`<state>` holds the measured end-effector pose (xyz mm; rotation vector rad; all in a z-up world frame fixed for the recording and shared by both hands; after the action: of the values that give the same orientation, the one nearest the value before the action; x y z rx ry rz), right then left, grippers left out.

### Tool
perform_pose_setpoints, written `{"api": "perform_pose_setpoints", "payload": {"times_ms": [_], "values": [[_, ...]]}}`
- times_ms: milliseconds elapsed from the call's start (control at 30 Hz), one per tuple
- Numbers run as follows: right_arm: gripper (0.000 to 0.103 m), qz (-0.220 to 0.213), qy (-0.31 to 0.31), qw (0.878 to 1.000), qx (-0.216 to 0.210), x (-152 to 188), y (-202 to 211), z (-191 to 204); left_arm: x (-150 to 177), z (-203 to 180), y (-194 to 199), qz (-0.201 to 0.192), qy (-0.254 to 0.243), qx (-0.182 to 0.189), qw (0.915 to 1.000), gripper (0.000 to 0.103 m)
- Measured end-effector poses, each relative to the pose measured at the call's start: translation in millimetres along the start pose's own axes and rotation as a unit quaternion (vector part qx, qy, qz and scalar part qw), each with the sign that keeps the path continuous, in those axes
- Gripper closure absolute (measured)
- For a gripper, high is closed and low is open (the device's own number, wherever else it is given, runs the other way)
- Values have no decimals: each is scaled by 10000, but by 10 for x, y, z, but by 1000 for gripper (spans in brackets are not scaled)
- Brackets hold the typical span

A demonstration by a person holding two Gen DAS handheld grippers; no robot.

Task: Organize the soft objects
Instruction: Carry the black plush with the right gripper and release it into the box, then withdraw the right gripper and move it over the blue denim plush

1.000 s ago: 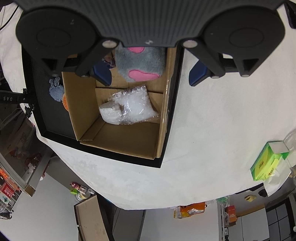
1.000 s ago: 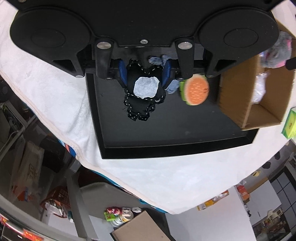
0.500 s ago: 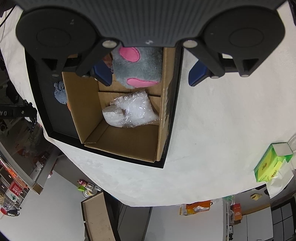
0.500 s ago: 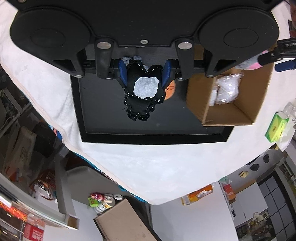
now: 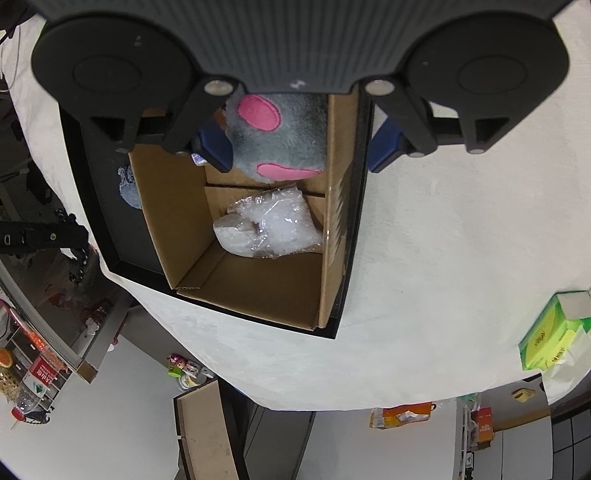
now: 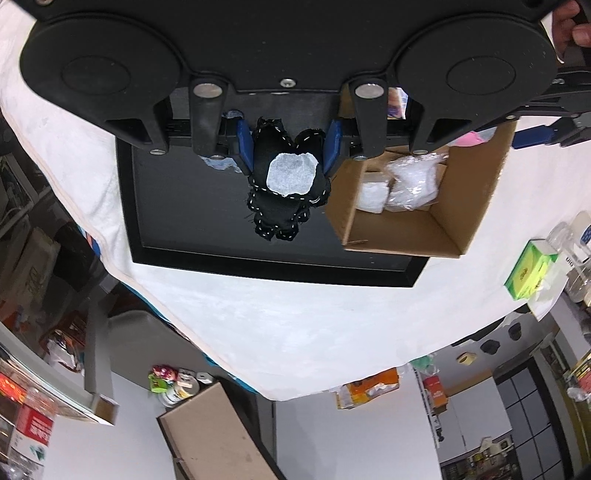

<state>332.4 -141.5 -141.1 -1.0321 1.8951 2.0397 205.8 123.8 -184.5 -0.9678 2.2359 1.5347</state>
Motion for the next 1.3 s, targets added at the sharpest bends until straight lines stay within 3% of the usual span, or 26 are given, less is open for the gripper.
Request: {"api": "perform_pose_setpoints", "payload": {"times_ms": [100, 200, 933, 1100, 1300], "values": [[64, -37, 84, 9999, -50, -18, 40, 106, 19, 44, -26, 8, 120, 131, 9998, 41], [64, -64, 180, 9998, -115, -36, 68, 228, 27, 65, -14, -85, 137, 161, 9997, 46], [64, -19, 598, 9978, -293, -65, 75, 840, 43, 195, 61, -207, 356, 394, 9984, 57], [50, -98, 655, 9974, -284, -97, 68, 941, 51, 215, 61, -202, 389, 409, 9982, 58], [41, -11, 583, 9982, -148, -51, 43, 872, 53, 213, 72, -202, 406, 410, 9981, 62]]}}
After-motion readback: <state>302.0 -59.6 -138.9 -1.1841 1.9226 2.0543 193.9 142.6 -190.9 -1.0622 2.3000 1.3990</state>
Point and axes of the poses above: each gripper's, at about its wrist camera, not at the fingertips, and y roughly against the way its jaws point, z to its left, x to its underside, the point moved 2 cm from there along -y, roughly the way its jaws point, and after that the axes turned 11 degrees about x, right-handed, at the moved point
